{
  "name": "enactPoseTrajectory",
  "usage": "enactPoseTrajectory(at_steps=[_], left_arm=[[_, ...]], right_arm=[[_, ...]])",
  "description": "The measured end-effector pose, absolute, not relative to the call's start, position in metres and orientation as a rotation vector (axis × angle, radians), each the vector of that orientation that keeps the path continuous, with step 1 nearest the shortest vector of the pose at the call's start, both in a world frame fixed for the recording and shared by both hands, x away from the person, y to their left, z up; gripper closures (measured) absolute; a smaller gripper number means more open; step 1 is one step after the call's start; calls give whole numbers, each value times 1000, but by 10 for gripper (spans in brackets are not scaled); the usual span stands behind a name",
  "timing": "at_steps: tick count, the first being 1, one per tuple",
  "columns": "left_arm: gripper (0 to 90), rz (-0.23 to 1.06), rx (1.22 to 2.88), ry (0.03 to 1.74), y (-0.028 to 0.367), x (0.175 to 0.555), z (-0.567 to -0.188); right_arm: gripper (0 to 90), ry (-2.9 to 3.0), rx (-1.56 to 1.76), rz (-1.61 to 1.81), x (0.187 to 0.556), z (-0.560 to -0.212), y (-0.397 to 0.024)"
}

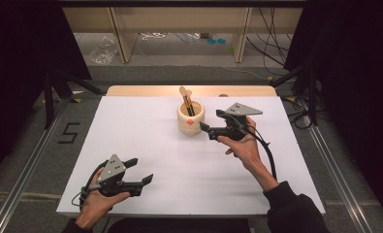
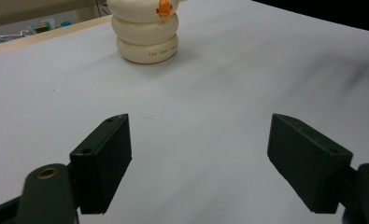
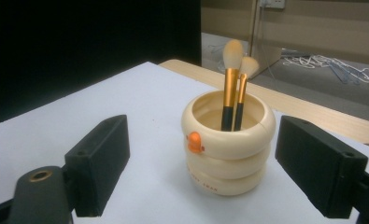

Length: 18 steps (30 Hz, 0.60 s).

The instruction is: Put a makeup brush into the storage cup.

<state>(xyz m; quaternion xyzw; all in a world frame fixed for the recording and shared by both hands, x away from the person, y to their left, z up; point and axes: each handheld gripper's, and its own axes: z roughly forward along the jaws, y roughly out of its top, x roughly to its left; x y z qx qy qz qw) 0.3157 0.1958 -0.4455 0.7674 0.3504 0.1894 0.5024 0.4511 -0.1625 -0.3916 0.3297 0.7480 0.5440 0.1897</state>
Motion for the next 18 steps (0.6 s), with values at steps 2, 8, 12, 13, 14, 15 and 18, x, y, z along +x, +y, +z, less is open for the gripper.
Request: enactPoseTrajectory(at_steps=[2, 8, 12, 13, 14, 15, 18], left_arm=[[215, 461, 1858, 850, 196, 315, -445], [209, 460, 1857, 853, 196, 315, -445], [193, 455, 1856, 859, 196, 316, -445], [191, 454, 1855, 860, 196, 316, -445], [187, 453, 1853, 860, 196, 316, -445], [184, 452, 1852, 862, 196, 316, -445], [180, 449, 1854, 867, 196, 316, -445]], right_arm=[[173, 2101, 922, 1542, 449, -392, -162], [159, 2105, 924, 1549, 442, -394, -164], [159, 2105, 917, 1559, 437, -394, -164], [159, 2103, 918, 1566, 436, -395, -164], [159, 2105, 922, 1557, 434, -395, -165], [159, 2107, 918, 1557, 433, -395, -165], [159, 2110, 919, 1559, 429, -396, -166]])
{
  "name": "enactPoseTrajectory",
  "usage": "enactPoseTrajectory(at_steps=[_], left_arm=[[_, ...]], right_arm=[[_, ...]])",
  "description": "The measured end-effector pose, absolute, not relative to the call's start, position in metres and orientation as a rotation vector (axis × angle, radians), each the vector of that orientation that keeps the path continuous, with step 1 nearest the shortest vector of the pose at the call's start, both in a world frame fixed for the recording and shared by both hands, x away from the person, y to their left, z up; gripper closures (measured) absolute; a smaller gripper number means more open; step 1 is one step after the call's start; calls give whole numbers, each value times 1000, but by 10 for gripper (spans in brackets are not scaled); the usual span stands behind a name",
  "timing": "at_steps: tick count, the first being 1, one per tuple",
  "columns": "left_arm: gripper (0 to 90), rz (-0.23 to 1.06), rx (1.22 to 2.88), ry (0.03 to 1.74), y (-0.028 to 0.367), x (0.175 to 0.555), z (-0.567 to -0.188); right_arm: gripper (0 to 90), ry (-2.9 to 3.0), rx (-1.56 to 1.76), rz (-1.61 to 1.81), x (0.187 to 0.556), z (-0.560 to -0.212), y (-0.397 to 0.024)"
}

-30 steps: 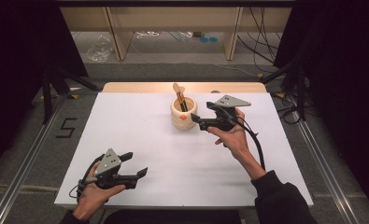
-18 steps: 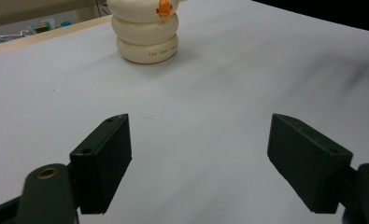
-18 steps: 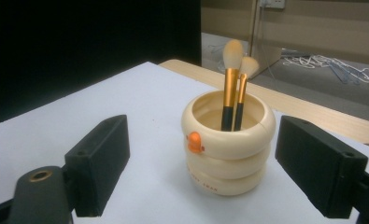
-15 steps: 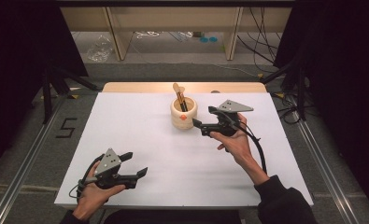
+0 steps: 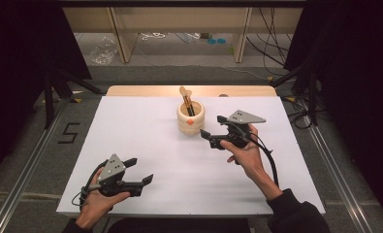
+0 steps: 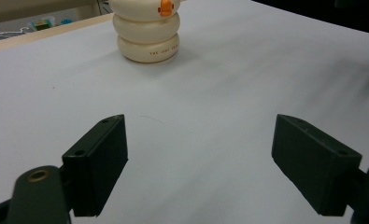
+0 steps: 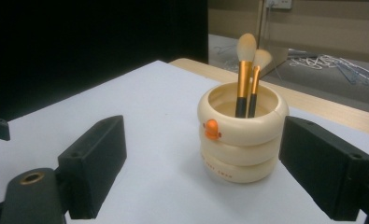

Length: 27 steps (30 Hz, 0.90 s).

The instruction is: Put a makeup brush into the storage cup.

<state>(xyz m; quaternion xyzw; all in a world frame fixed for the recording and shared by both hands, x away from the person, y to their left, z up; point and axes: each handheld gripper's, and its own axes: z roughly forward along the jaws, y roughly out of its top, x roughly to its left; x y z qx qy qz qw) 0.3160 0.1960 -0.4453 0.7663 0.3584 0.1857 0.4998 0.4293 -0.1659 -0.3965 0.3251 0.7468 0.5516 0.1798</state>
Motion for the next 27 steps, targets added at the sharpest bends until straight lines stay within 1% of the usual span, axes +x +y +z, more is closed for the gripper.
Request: enactPoseTrajectory(at_steps=[27], left_arm=[[172, 451, 1843, 873, 197, 317, -445]], right_arm=[[160, 2157, 896, 1567, 408, -408, -165]])
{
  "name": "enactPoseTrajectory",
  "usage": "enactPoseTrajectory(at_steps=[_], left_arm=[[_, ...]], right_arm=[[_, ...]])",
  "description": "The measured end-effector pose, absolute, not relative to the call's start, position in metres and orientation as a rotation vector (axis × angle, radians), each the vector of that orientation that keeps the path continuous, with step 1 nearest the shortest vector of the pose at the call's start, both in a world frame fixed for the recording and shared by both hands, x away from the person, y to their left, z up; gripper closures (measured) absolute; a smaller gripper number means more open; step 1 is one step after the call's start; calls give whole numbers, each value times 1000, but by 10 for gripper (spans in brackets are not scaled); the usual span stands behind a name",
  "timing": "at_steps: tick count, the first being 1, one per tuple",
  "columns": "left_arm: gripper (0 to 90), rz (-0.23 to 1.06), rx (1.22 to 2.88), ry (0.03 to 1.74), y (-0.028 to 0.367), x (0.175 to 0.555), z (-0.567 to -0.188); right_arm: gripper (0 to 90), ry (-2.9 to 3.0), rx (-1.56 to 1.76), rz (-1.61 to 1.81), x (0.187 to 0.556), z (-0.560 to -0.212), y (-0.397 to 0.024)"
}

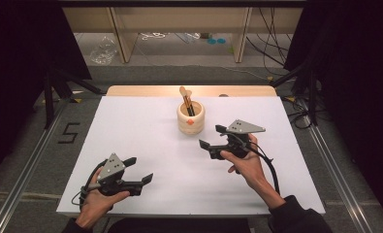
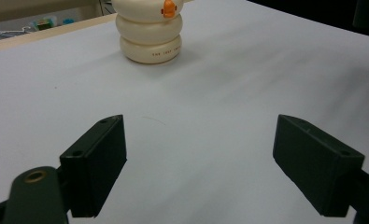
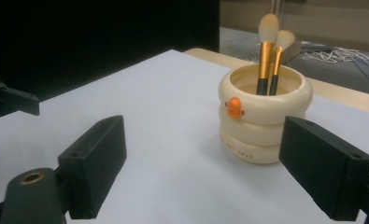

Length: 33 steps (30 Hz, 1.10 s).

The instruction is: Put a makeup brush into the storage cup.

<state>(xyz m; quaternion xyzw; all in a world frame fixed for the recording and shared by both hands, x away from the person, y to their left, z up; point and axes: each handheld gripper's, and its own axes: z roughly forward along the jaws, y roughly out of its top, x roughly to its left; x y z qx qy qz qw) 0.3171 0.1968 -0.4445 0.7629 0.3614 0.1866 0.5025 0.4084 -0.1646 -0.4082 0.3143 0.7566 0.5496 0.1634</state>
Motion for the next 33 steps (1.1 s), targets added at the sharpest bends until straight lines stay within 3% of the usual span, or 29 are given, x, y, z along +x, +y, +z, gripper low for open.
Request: enactPoseTrajectory(at_steps=[33], left_arm=[[172, 454, 1845, 866, 197, 317, -444]], right_arm=[[159, 2180, 949, 1552, 376, -420, -183]])
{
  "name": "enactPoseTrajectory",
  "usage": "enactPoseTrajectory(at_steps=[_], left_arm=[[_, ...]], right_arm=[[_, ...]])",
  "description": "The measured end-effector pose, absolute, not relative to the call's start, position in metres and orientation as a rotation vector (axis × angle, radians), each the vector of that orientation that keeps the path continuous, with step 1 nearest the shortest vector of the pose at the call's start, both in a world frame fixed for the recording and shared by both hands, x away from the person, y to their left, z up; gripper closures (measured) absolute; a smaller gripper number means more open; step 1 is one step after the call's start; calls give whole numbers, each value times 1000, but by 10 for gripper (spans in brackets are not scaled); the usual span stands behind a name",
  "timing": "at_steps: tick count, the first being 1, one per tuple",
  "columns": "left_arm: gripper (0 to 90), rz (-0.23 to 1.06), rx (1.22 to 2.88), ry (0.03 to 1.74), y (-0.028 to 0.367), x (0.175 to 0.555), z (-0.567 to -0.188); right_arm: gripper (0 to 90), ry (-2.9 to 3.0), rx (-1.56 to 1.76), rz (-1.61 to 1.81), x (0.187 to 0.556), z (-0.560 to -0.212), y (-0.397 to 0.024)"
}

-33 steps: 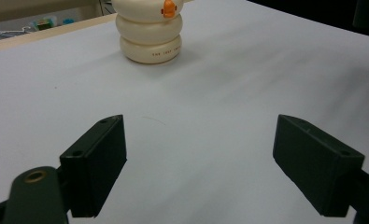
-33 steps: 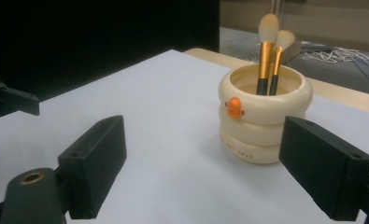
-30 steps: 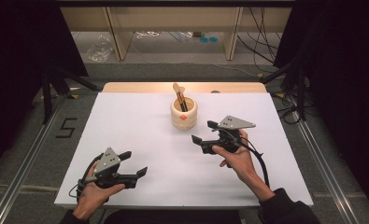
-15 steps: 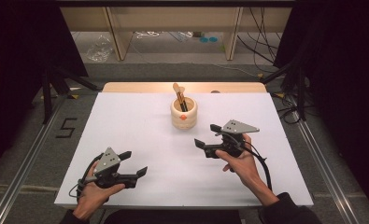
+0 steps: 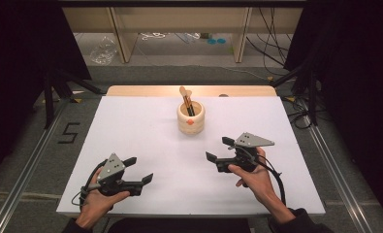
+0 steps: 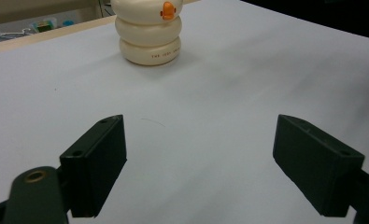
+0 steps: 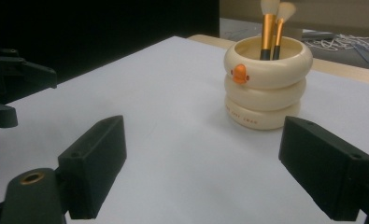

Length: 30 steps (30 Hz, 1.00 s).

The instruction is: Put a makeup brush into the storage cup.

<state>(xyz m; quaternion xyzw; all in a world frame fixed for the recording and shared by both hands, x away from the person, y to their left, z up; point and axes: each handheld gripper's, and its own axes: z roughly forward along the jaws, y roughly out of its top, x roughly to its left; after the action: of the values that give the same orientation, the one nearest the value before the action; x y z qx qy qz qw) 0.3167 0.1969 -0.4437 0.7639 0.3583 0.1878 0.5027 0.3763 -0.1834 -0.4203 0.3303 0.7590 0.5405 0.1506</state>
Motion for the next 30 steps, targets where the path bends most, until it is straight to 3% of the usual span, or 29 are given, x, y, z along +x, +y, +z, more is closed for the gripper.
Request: enactPoseTrajectory(at_steps=[30], left_arm=[[172, 455, 1849, 864, 196, 317, -444]], right_arm=[[160, 2250, 915, 1513, 343, -432, -190]])
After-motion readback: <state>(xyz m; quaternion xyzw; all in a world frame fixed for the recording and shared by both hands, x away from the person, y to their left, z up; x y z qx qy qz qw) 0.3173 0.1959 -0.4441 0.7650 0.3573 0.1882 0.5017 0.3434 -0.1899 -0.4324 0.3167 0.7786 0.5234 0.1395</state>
